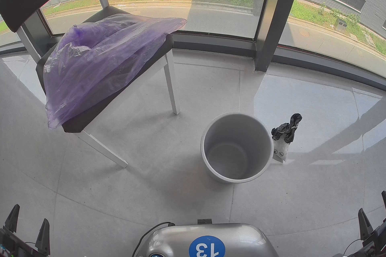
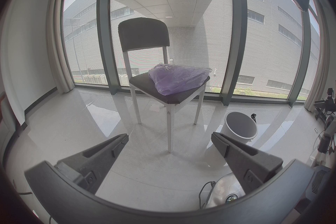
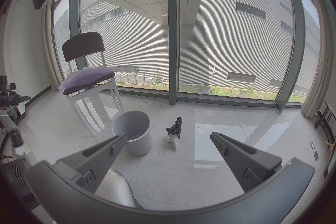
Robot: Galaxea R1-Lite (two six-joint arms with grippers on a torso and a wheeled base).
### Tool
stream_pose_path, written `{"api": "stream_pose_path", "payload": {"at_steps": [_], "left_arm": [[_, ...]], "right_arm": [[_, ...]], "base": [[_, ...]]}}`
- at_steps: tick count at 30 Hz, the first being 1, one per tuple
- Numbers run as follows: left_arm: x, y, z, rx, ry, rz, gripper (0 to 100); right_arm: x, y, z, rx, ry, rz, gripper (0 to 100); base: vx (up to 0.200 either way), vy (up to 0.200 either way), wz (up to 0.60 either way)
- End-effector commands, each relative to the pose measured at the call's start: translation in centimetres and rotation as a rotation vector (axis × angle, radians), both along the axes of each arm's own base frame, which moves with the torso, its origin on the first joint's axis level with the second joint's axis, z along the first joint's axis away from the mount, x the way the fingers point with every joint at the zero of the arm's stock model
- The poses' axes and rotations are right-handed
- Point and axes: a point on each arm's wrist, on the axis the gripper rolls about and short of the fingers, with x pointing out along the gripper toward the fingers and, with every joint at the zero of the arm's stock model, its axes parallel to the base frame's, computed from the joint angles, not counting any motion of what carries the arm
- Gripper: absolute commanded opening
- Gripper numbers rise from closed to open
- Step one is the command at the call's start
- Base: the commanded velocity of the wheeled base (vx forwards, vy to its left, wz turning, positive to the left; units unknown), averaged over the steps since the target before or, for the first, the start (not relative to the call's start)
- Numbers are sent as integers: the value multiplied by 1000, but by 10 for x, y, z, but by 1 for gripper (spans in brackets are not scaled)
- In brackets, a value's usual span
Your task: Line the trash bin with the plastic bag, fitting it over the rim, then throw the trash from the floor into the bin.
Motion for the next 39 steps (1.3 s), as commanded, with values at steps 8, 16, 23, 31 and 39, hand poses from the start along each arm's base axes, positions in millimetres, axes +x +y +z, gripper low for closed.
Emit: {"api": "stream_pose_path", "payload": {"at_steps": [8,16,23,31,39], "left_arm": [[0,0,-5,0,1,0,100],[0,0,-5,0,1,0,100],[0,0,-5,-5,0,0,100],[0,0,-5,-19,0,6,100],[0,0,-5,18,1,-12,100]], "right_arm": [[0,0,-5,-1,0,1,100],[0,0,-5,-1,3,1,100],[0,0,-5,1,1,-1,100],[0,0,-5,-1,3,-1,100],[0,0,-5,1,3,-2,100]], "base": [[0,0,0],[0,0,0],[0,0,0],[0,0,0],[0,0,0]]}}
